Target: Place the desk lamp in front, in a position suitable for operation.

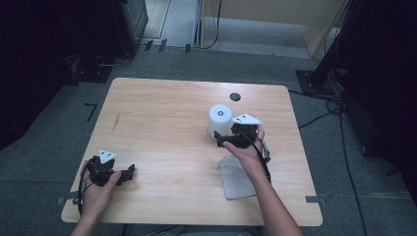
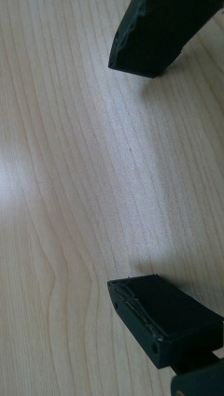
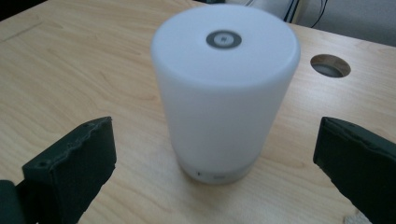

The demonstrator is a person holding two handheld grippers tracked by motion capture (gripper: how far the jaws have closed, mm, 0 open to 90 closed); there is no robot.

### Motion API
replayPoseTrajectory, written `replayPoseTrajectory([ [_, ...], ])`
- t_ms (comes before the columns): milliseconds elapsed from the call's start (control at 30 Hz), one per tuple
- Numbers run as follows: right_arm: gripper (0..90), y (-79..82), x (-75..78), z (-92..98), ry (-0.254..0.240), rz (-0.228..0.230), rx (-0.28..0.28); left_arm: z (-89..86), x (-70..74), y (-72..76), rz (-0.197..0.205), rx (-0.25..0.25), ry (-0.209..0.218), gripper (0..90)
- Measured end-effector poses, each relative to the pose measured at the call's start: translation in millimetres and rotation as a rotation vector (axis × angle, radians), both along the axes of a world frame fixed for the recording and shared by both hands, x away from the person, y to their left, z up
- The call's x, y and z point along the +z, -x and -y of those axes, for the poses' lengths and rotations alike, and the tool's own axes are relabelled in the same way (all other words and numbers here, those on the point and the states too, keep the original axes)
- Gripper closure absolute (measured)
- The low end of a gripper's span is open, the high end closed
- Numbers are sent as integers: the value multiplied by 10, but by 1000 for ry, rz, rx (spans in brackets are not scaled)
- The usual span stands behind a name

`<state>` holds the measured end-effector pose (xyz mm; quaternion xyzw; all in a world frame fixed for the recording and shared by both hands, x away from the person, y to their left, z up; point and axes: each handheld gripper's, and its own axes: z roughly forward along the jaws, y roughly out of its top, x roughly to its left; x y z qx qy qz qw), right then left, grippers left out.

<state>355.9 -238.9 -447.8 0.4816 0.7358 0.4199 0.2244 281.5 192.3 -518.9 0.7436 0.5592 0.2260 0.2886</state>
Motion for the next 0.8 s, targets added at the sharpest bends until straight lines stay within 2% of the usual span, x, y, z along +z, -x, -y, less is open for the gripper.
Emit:
replayPoseTrajectory([
  [67, 0, -26, 7, -6, -1, 2, -1, 0, 0, 0, 0, 0, 0, 0],
  [100, 0, -103, 26, -41, -2, 10, -20, 0, 0, 0, 0, 0, 0, 0],
  [167, 0, -130, 31, -56, -5, 10, -24, 0, 0, 0, 0, 0, 0, 0],
  [200, 0, -203, 34, -108, 1, 7, -24, 0, -1, 0, 1, 0, 1, 0],
  [267, 0, -226, 31, -127, 7, 6, -25, 0, -1, 0, 1, 0, 1, 0],
  [467, 4, -409, -66, -227, 27, -8, -61, 0, -1, 0, 1, 0, 0, 0],
  [633, 24, -474, -124, -275, 31, -14, -66, 0, -1, 1, 2, -1, 1, 0],
  [667, 78, -482, -138, -298, 40, 2, -80, 0, -2, 3, 2, -2, 2, 0],
  [800, 81, -475, -145, -306, 42, 10, -71, 0, -2, 3, 2, -2, 2, 0],
])
